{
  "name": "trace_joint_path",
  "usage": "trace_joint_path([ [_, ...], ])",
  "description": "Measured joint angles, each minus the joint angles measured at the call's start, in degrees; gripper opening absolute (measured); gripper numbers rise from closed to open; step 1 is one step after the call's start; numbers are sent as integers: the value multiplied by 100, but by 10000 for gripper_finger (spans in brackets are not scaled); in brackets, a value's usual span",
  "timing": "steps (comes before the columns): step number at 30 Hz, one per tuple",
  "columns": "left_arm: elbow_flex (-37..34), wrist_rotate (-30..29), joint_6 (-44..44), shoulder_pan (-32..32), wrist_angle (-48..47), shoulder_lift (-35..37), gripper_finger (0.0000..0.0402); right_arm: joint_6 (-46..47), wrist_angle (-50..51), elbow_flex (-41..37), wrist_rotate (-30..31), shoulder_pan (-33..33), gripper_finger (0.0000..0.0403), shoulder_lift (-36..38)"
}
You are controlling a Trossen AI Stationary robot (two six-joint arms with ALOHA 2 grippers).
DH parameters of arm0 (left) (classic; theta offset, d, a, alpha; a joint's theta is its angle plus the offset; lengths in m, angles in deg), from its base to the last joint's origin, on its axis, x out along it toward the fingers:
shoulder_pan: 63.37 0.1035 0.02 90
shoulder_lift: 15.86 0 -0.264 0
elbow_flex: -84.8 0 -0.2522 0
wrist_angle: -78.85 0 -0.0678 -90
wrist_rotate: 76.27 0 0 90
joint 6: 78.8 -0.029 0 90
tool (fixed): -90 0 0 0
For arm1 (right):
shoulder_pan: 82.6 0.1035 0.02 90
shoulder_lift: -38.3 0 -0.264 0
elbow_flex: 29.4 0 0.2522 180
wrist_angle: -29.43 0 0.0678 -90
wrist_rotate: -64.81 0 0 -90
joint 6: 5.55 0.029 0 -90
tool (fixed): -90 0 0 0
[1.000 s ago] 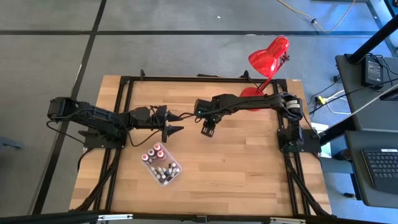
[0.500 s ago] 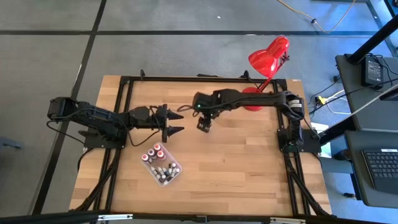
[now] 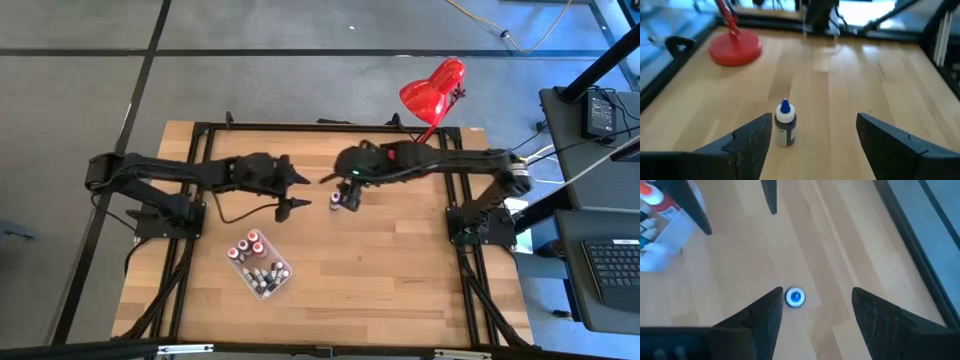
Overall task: Pick & Place food coloring
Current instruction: Put the blue food coloring bottle into the transparent bin
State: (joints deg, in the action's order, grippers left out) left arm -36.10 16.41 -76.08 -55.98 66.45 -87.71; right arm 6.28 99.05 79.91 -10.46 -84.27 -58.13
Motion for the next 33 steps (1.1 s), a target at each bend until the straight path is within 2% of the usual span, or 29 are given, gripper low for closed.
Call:
trace_joint_path([
  [3, 683, 237, -345, 26, -719, -422, 286, 223, -383, -694, 69, 137, 238, 601],
  [9, 1991, 382, -1041, 11, -1503, -1551, 286, 955, -1590, -2283, 66, 358, 238, 1750],
  [15, 2931, 400, -1344, 74, -2119, -2635, 285, 1674, -1844, -3091, 81, 487, 238, 2385],
  [23, 3188, 277, -1282, 267, -2191, -3494, 285, 1955, -1883, -3370, 76, 513, 238, 2540],
  [33, 3196, 243, -1368, 377, -2167, -3727, 285, 1895, -1873, -3401, 75, 511, 238, 2534],
])
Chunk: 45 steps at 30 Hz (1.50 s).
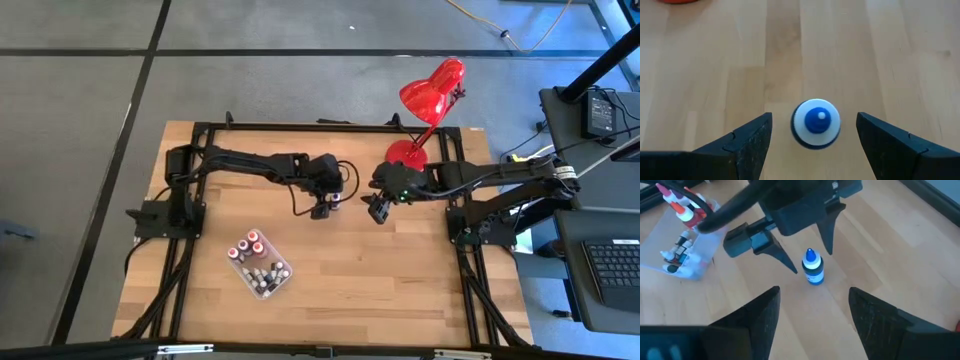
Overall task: Pick & Place food coloring
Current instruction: Put the blue food coloring bottle into the transparent bin
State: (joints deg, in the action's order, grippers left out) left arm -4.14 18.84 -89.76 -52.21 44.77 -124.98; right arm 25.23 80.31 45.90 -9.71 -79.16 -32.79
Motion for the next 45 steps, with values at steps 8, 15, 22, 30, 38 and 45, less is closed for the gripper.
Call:
trace_joint_path([
  [8, 0, -8, -165, -27, -9, 39, 285, -131, 20, 0, 0, -2, 238, 0],
  [15, 0, -247, -160, -29, -9, 39, 281, -144, 63, 0, 0, -2, 238, 0],
  [22, 0, -243, -186, -27, -2, 39, 241, -149, 96, 0, 175, -4, 238, 0],
  [30, 0, -24, -184, -33, -4, 39, 187, -143, 185, 0, 291, -4, 238, -2],
  [38, 0, -47, -183, -33, -2, 39, 124, -137, 185, 0, 291, -4, 238, -2],
  [45, -9, -111, 30, -93, -52, 139, 112, -146, 190, 0, 293, -4, 238, -2],
])
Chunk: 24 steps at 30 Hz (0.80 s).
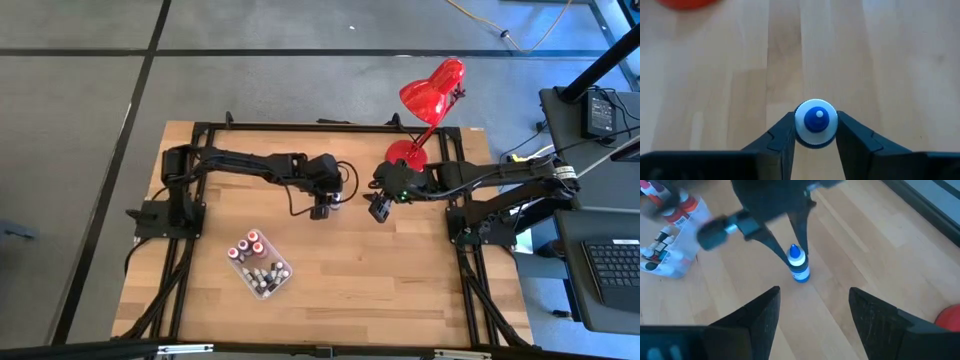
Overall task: Pick & Place food coloring
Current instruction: Put the blue food coloring bottle into the transparent bin
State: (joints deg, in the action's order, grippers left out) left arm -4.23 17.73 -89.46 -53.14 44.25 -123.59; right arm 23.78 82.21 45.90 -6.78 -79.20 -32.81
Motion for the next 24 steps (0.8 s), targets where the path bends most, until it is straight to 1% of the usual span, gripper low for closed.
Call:
trace_joint_path([
  [3, 0, 0, 226, -53, -28, 318, 112, -125, 0, 0, 2, -7, 238, -2],
  [6, 2, -115, 682, -124, -205, 741, 112, -273, -11, 0, 4, -27, 238, -2],
  [9, 2, -557, 1206, -277, -545, 1224, 112, -406, -75, 0, 41, -80, 238, -4],
  [12, 4, -1097, 1782, -585, -1142, 1686, 112, -522, -204, 2, 200, -136, 238, -4],
  [15, 2, -1325, 2479, -1010, -1777, 2050, 112, -699, -344, 2, 321, -188, 238, -4],
  [17, 4, -1547, 3087, -1350, -1985, 2265, 112, -870, -495, 2, 319, -245, 238, -4],
  [24, 4, -2888, 5485, -2837, -2935, 2628, 117, -1298, -1026, 2, 314, -293, 238, -4],
])
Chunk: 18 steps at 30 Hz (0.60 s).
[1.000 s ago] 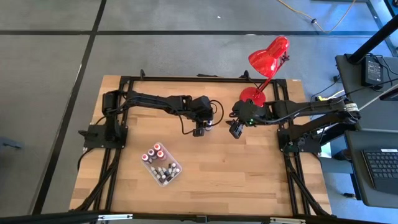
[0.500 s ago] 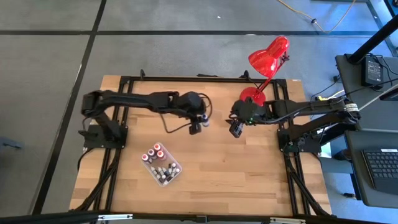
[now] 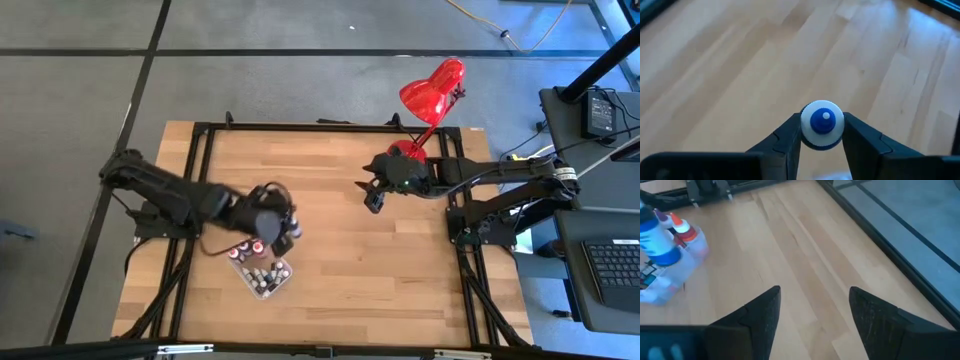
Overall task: Pick & Place food coloring
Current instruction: Put the blue food coloring bottle into the transparent bin
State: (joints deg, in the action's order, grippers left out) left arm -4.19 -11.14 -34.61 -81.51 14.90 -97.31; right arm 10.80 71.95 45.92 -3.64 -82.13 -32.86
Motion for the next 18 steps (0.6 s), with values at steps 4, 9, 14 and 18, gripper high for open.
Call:
trace_joint_path([
  [4, 0, -421, 1451, -807, -690, -4, 113, -61, -123, 0, -10, 0, 238, 0],
  [9, 0, -764, 2455, -1748, -902, -53, 115, -35, -119, 0, -17, 0, 238, 0],
  [14, 1, -1021, 3497, -2453, -1164, -138, 113, -22, -115, 0, -17, 0, 238, 0],
  [18, 0, -1053, 4284, -2821, -1818, -369, 113, -11, -117, 0, -17, 0, 238, 0],
])
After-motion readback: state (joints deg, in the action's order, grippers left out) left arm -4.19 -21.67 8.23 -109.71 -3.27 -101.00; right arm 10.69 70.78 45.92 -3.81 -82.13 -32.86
